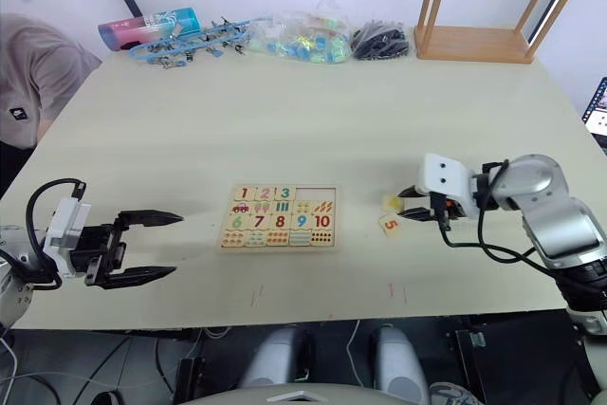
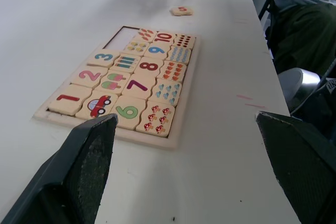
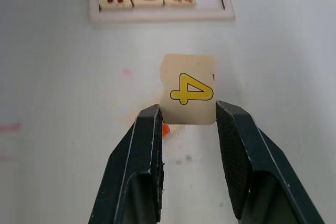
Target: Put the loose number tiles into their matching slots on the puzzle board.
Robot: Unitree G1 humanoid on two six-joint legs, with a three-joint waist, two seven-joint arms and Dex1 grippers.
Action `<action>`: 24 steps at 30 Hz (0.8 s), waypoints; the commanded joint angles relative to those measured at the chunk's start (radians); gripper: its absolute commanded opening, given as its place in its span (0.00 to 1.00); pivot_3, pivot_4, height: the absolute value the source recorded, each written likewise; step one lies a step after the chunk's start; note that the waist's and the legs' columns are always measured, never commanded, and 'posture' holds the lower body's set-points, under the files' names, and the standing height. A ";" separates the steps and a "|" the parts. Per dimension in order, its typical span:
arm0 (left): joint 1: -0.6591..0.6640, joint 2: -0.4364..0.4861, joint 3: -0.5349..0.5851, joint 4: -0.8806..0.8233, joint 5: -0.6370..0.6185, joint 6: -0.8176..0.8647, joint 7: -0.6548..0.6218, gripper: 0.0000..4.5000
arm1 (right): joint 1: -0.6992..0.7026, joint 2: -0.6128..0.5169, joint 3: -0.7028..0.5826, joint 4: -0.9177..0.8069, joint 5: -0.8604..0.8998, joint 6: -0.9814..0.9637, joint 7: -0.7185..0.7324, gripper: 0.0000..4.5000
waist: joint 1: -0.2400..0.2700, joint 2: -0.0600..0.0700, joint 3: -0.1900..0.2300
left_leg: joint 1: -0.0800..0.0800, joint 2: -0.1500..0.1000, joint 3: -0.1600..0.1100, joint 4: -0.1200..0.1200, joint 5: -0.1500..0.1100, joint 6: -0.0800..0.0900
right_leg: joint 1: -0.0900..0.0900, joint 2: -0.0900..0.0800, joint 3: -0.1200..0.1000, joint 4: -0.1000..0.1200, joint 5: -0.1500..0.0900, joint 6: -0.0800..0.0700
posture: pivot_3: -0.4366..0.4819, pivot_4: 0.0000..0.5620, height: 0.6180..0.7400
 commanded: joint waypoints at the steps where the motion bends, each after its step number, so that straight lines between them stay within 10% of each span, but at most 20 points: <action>1: -0.003 -0.006 0.050 -0.006 0.003 0.010 -0.029 1.00 | -0.096 0.026 0.043 -0.072 -0.006 0.112 -0.020 0.20 | -0.002 0.000 0.000 | 0.000 0.000 0.000 0.000 0.000 0.000 | 0.000 0.000 0.000 0.000 0.000 0.000 | 0.48 0.27 0.98; 13: 0.030 -0.047 0.141 -0.016 0.030 0.047 -0.029 1.00 | -0.554 0.291 0.373 0.140 -0.119 0.429 -0.070 0.20 | -0.008 -0.001 -0.001 | -0.001 -0.001 0.000 0.000 0.000 0.000 | -0.004 0.000 0.001 0.003 0.000 0.000 | 0.48 0.27 0.98; 24: 0.089 -0.099 0.236 -0.021 0.063 0.059 -0.029 1.00 | -0.682 0.420 0.515 0.353 -0.197 0.415 -0.075 0.20 | -0.012 -0.002 -0.001 | -0.003 -0.002 0.001 0.000 0.000 0.000 | -0.005 -0.002 -0.004 0.003 0.000 0.000 | 0.48 0.27 0.98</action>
